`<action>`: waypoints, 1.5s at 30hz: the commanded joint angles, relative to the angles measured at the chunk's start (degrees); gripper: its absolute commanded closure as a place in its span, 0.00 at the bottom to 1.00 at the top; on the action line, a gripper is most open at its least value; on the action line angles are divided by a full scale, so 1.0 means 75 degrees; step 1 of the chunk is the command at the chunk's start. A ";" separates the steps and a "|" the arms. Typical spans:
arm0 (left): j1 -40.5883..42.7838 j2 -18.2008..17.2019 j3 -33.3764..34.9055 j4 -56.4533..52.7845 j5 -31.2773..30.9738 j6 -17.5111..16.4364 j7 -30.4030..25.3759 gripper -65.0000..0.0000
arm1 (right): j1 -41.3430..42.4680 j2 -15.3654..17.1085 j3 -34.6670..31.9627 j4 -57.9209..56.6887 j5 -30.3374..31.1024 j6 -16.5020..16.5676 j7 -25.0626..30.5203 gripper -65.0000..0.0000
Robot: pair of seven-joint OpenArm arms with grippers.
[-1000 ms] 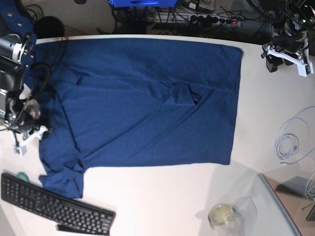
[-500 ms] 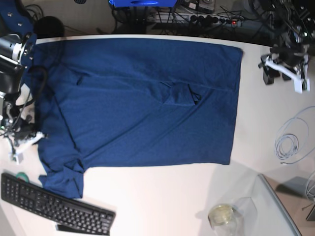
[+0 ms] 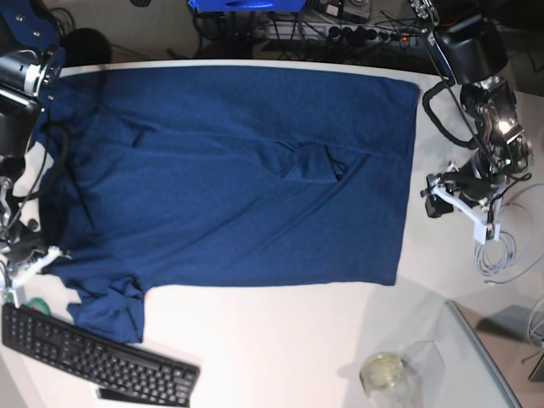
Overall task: Layout the t-shirt on the table in an organized manner, then fold the t-shirt properly
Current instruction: 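Lower the left gripper onto the shirt's side edge opposite the right gripper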
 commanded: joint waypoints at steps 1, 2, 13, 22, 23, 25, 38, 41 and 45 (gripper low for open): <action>-0.0304 -0.0094 -0.0023 -0.0025 0.0000 0.0035 -0.0144 0.39 | 0.0166 0.0109 0.0010 0.0182 0.0086 0.0005 0.0164 1.00; -0.0457 -0.0083 -0.0023 -0.0213 0.0000 0.0035 -0.0144 0.39 | 0.0166 0.0109 0.0010 0.0182 0.0086 0.0005 0.0164 1.00; -0.1945 -0.0059 -0.0011 -0.2205 0.0000 0.0035 -0.0191 0.39 | 0.0166 0.0109 0.0010 0.0182 0.0086 0.0005 0.0164 1.00; -0.2004 0.0034 0.1091 -0.3284 -0.0058 0.0071 -0.1164 0.39 | 0.0166 0.0109 0.0010 0.0182 0.0086 0.0005 0.0164 1.00; -0.2004 0.0034 0.1091 -0.3424 -0.0058 0.0117 -0.1293 0.39 | 0.0154 0.0109 0.0010 0.0182 0.0086 0.0005 0.0164 1.00; -0.2004 0.0034 0.1091 -0.3682 -0.0058 0.0481 -0.1551 0.39 | 0.0154 0.0121 0.0010 0.0182 0.0086 0.0005 0.0164 1.00; -0.1887 0.0081 0.1103 -0.2850 -0.0082 0.0868 -0.1808 0.39 | 0.0154 0.0109 0.0010 0.0123 0.0086 0.0005 0.0164 1.00; -0.1910 0.0081 0.1103 -0.2850 -0.0070 0.0868 -0.1808 0.39 | 0.0154 0.0109 0.0010 0.0123 0.0086 0.0005 0.0164 1.00; -0.1875 0.0081 0.1103 -0.2850 -0.0012 0.0879 -0.1820 0.39 | 0.0154 0.0109 0.0010 0.0123 0.0086 0.0005 0.0164 1.00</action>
